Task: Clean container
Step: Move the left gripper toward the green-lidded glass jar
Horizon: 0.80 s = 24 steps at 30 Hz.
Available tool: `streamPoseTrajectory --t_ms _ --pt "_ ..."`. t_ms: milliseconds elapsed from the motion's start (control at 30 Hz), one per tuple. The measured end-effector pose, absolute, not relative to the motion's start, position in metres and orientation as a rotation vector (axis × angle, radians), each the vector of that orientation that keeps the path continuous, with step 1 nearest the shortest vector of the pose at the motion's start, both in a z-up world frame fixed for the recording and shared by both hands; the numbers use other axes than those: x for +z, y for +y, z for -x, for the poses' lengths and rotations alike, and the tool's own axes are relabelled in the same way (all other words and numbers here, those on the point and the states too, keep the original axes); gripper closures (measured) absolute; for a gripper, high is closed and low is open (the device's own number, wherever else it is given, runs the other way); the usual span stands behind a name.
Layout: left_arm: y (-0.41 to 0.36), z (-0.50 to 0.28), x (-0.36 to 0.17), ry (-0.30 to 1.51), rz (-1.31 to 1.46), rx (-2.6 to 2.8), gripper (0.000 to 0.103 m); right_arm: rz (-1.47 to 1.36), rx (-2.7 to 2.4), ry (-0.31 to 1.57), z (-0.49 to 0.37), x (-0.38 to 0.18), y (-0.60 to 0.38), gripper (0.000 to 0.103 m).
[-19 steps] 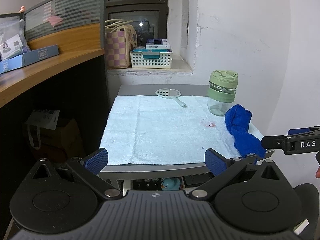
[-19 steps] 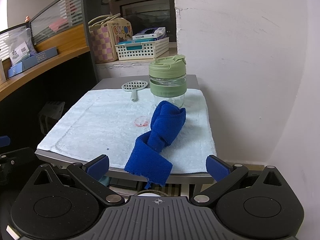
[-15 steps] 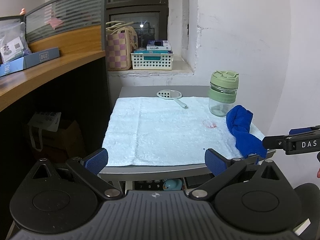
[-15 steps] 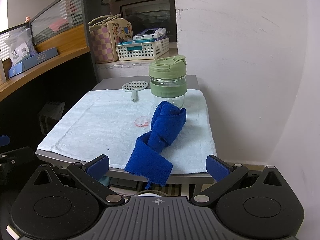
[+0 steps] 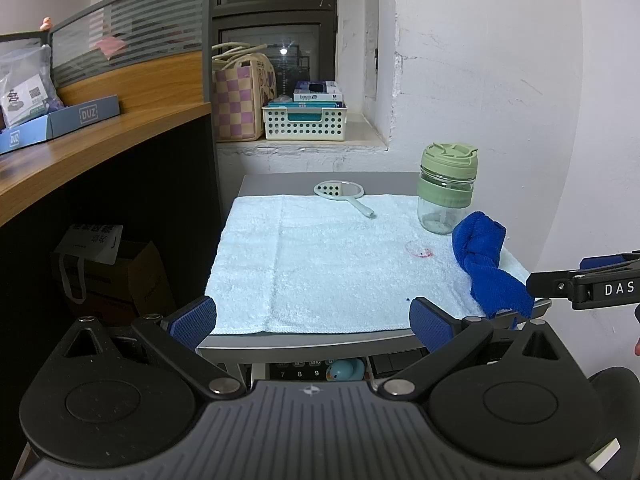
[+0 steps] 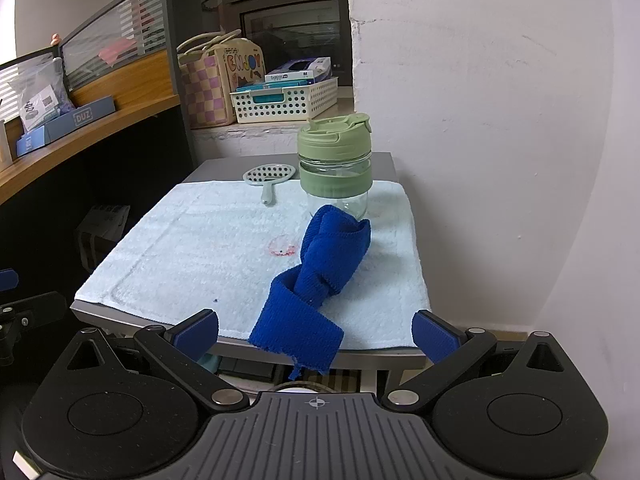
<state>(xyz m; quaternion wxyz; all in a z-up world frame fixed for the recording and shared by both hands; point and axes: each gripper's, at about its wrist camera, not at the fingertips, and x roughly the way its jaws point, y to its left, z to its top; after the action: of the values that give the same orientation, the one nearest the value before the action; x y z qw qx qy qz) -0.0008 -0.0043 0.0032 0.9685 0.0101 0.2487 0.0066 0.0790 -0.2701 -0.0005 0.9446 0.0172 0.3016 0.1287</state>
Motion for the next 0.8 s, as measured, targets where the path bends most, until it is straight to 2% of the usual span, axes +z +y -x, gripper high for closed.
streamPoseTrajectory --t_ms 800 --pt "-0.0043 -0.0014 0.0024 0.513 -0.029 0.008 0.0 -0.024 0.267 0.62 -0.0838 0.0022 -0.2673 0.0"
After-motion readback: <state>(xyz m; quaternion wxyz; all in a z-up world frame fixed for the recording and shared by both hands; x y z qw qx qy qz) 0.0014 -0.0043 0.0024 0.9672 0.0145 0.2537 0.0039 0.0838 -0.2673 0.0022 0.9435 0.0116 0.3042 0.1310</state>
